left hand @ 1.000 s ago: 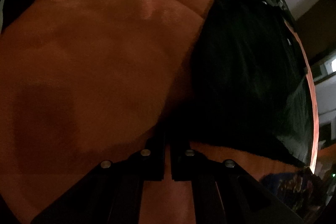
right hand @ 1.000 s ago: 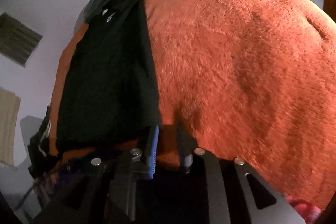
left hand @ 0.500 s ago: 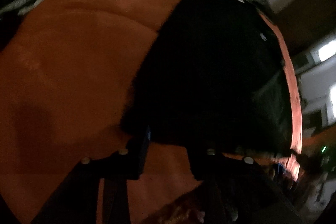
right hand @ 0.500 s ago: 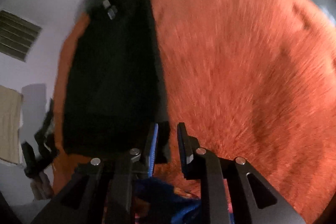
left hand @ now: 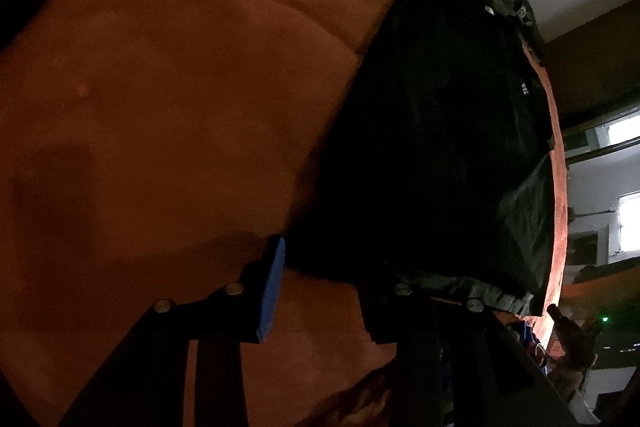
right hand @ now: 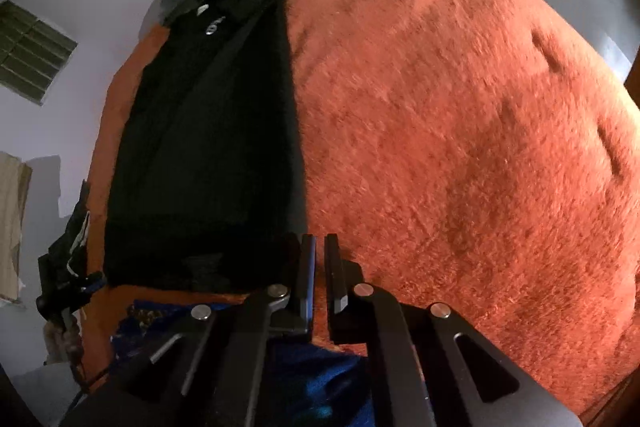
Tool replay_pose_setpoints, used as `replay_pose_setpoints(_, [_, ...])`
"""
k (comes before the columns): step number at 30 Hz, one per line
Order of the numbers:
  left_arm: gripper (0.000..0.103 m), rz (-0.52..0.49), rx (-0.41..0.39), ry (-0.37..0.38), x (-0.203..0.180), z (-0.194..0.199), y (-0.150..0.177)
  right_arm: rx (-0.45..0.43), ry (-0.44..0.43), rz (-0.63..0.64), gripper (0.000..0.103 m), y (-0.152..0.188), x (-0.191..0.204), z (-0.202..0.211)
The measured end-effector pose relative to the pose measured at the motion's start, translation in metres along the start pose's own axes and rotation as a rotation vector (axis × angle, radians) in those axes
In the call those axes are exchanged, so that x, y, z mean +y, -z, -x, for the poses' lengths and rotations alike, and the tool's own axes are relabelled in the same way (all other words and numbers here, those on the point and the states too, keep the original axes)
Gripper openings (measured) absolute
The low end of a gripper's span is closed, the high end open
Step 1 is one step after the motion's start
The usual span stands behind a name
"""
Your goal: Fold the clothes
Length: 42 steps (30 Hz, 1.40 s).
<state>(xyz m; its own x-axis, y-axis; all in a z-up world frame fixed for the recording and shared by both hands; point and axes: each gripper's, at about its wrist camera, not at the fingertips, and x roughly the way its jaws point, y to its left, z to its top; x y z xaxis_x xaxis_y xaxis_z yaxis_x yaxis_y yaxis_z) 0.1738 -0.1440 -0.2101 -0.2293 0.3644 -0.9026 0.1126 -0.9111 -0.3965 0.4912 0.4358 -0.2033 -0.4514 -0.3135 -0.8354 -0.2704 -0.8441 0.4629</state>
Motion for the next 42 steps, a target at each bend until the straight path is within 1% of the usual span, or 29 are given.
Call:
replay_pose_setpoints(3, [0.037, 0.015, 0.013, 0.021, 0.003, -0.005, -0.002, 0.011, -0.005, 0.010, 0.004, 0.004, 0.006, 0.007])
replay_pose_setpoints(8, [0.037, -0.003, 0.025, 0.043, -0.005, -0.008, -0.002, -0.028, -0.002, 0.025, 0.004, -0.004, 0.024, 0.011])
replay_pose_setpoints(11, [0.037, -0.068, 0.024, 0.088, -0.026, -0.001, 0.003, -0.041, -0.046, 0.025, 0.004, -0.006, 0.034, 0.015])
replay_pose_setpoints(12, [0.037, -0.114, 0.025, 0.100, -0.037, 0.002, 0.009, -0.044, -0.068, 0.039, 0.004, -0.006, 0.040, 0.015])
replay_pose_setpoints(14, [0.037, -0.210, 0.033, 0.109, -0.059, 0.012, 0.030, -0.046, -0.104, 0.090, 0.004, -0.006, 0.055, 0.014])
replay_pose_setpoints(16, [0.037, -0.282, 0.035, 0.110, -0.078, 0.013, 0.038, -0.064, -0.094, 0.140, 0.004, -0.004, 0.068, 0.012])
replay_pose_setpoints(18, [0.037, -0.314, 0.019, 0.119, -0.071, 0.021, 0.054, -0.078, -0.092, 0.162, 0.004, -0.003, 0.074, 0.011])
replay_pose_setpoints(19, [0.037, -0.323, 0.007, 0.120, -0.067, 0.025, 0.059, -0.081, -0.094, 0.168, 0.004, -0.002, 0.077, 0.010])
replay_pose_setpoints(21, [0.037, -0.317, -0.012, 0.072, -0.052, 0.027, 0.059, -0.075, -0.096, 0.171, 0.004, -0.001, 0.077, 0.007])
replay_pose_setpoints(22, [0.037, -0.306, -0.017, 0.045, -0.060, 0.018, 0.054, -0.066, -0.094, 0.171, 0.004, -0.001, 0.076, 0.003])
replay_pose_setpoints(23, [0.037, -0.287, -0.015, 0.033, -0.080, 0.001, 0.044, -0.058, -0.092, 0.171, 0.004, -0.002, 0.075, 0.000])
replay_pose_setpoints(25, [0.038, -0.253, -0.006, 0.032, -0.079, -0.013, 0.032, -0.040, -0.084, 0.170, 0.004, -0.004, 0.072, -0.007])
replay_pose_setpoints(26, [0.038, -0.237, -0.001, 0.023, -0.073, -0.017, 0.028, -0.029, -0.071, 0.167, 0.008, -0.006, 0.069, -0.013])
replay_pose_setpoints(27, [0.041, -0.221, 0.004, 0.013, -0.063, -0.018, 0.021, -0.020, -0.058, 0.160, 0.013, -0.009, 0.066, -0.017])
replay_pose_setpoints(28, [0.046, -0.203, 0.007, 0.007, -0.054, -0.019, 0.015, -0.016, -0.045, 0.144, 0.033, -0.011, 0.060, -0.020])
replay_pose_setpoints(29, [0.048, -0.183, 0.006, 0.005, -0.046, -0.020, 0.009, -0.012, -0.031, 0.128, 0.057, -0.013, 0.054, -0.023])
replay_pose_setpoints(30, [0.052, -0.165, 0.005, 0.006, -0.038, -0.021, 0.005, -0.009, -0.022, 0.111, 0.061, -0.014, 0.048, -0.025])
replay_pose_setpoints(31, [0.054, -0.150, 0.007, 0.014, -0.033, -0.024, 0.002, -0.008, -0.021, 0.095, 0.061, -0.015, 0.042, -0.027])
replay_pose_setpoints(33, [0.055, -0.125, 0.019, 0.043, -0.027, -0.031, 0.000, 0.009, -0.033, 0.057, 0.061, -0.014, 0.030, -0.032])
replay_pose_setpoints(34, [0.055, -0.113, 0.029, 0.064, -0.024, -0.035, 0.000, 0.023, -0.047, 0.034, 0.057, -0.013, 0.024, -0.036])
replay_pose_setpoints(35, [0.055, -0.103, 0.041, 0.086, -0.022, -0.039, 0.000, 0.042, -0.067, 0.008, 0.044, -0.012, 0.019, -0.040])
replay_pose_setpoints(37, [0.055, -0.090, 0.066, 0.125, -0.021, -0.044, -0.001, 0.073, -0.100, -0.029, 0.034, -0.009, 0.014, -0.047])
replay_pose_setpoints(39, [0.054, -0.089, 0.068, 0.118, -0.021, -0.043, -0.004, 0.087, -0.107, -0.052, 0.034, -0.007, 0.010, -0.052])
replay_pose_setpoints(41, [0.047, -0.084, 0.058, 0.122, -0.022, -0.043, -0.005, 0.087, -0.119, -0.078, 0.034, -0.007, 0.007, -0.055])
replay_pose_setpoints(42, [0.037, -0.079, 0.057, 0.136, -0.023, -0.044, -0.006, 0.086, -0.130, -0.096, 0.033, -0.007, 0.005, -0.055])
